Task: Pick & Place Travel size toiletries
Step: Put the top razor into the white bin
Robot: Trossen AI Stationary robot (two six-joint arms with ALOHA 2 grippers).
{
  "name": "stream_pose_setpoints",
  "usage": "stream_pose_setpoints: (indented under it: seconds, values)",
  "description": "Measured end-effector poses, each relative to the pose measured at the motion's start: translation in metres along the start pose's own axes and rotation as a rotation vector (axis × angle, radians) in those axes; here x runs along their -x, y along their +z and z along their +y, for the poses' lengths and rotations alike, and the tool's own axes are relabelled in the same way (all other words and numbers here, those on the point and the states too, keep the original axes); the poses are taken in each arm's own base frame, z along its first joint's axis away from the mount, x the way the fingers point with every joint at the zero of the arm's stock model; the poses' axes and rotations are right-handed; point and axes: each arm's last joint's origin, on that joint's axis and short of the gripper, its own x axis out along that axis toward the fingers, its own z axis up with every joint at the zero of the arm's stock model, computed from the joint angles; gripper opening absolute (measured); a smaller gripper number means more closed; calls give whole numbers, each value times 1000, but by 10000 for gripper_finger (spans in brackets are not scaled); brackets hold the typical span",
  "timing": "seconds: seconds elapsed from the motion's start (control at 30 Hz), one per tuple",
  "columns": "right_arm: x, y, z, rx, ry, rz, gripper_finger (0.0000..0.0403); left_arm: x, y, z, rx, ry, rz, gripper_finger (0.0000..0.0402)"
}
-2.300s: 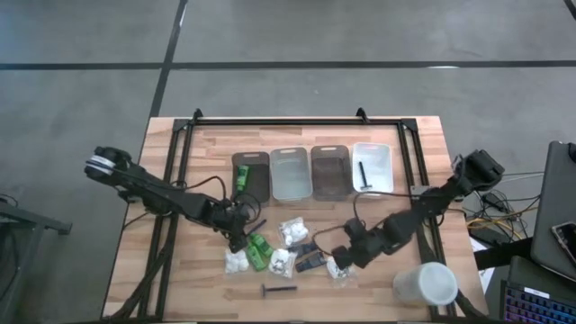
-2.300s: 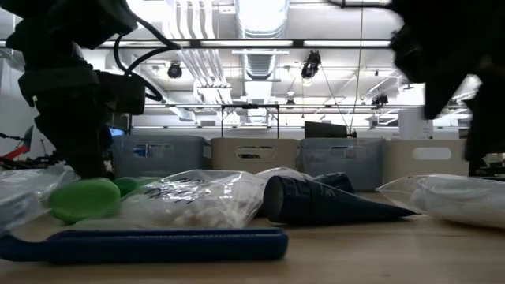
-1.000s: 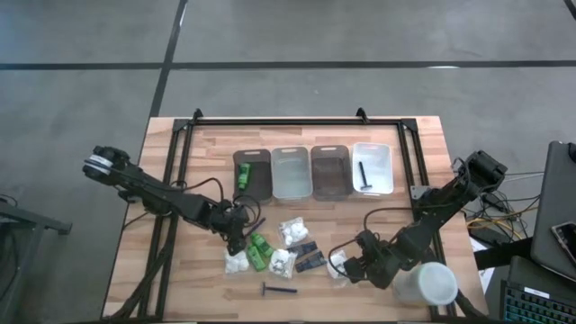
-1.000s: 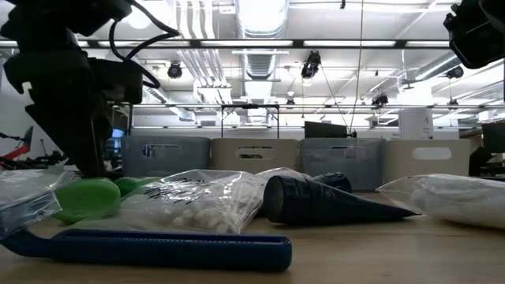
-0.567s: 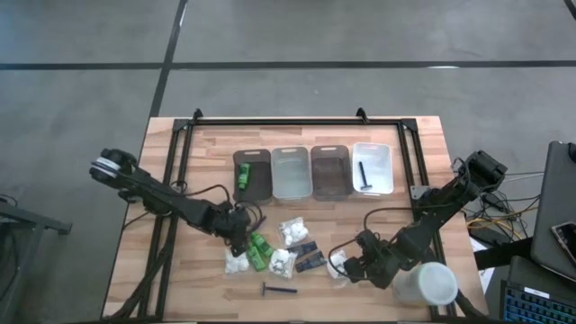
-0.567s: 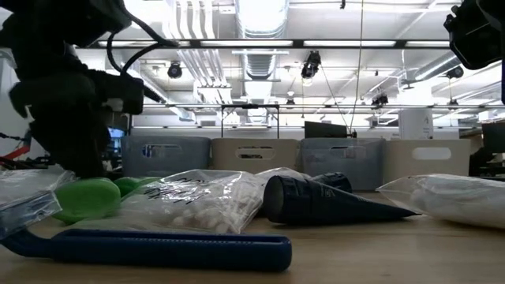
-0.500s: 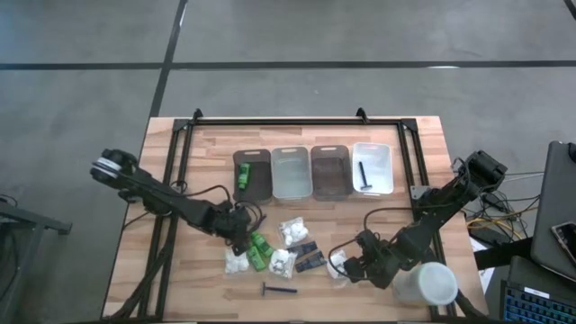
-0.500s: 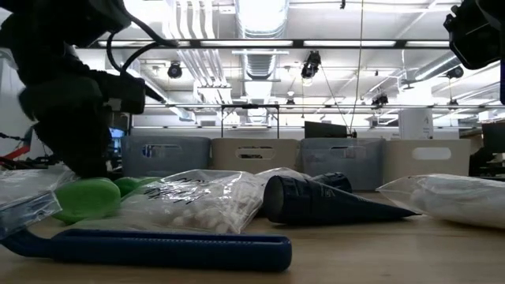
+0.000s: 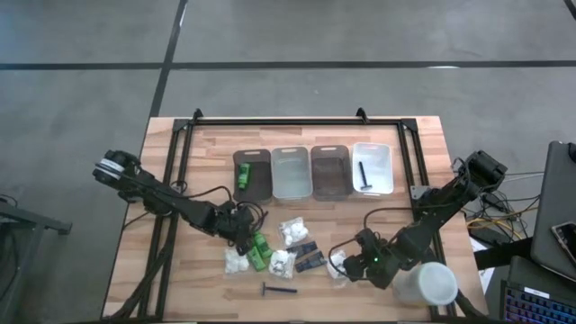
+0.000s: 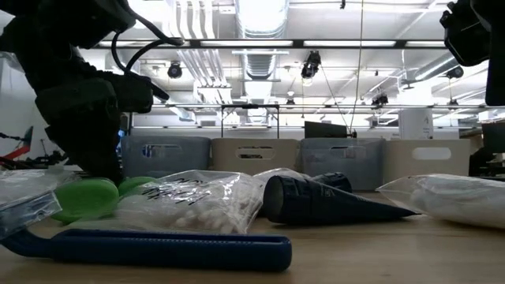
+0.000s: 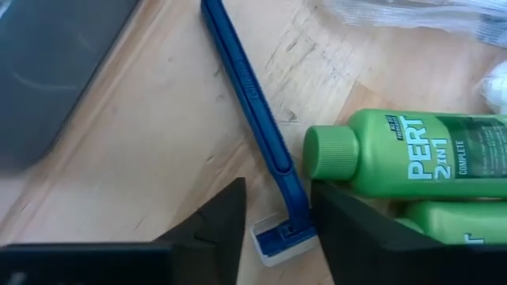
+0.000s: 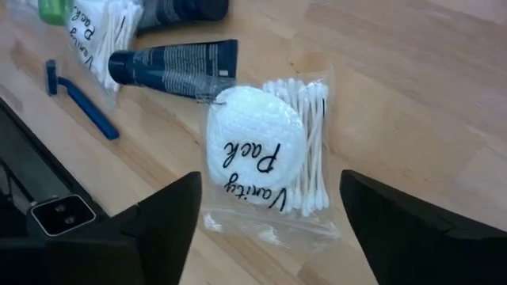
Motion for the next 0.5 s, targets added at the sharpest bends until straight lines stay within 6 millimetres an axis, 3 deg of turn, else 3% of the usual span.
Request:
stream_pose_setpoints:
  seconds: [0.27,0.5]
  values:
    - [-3,10,12,9,101,-77,235,8,-1,0,-36,-23,18,33]
    - [-9,37,29,106,192,-140,221,28,-7,0,-52,-66,59,26]
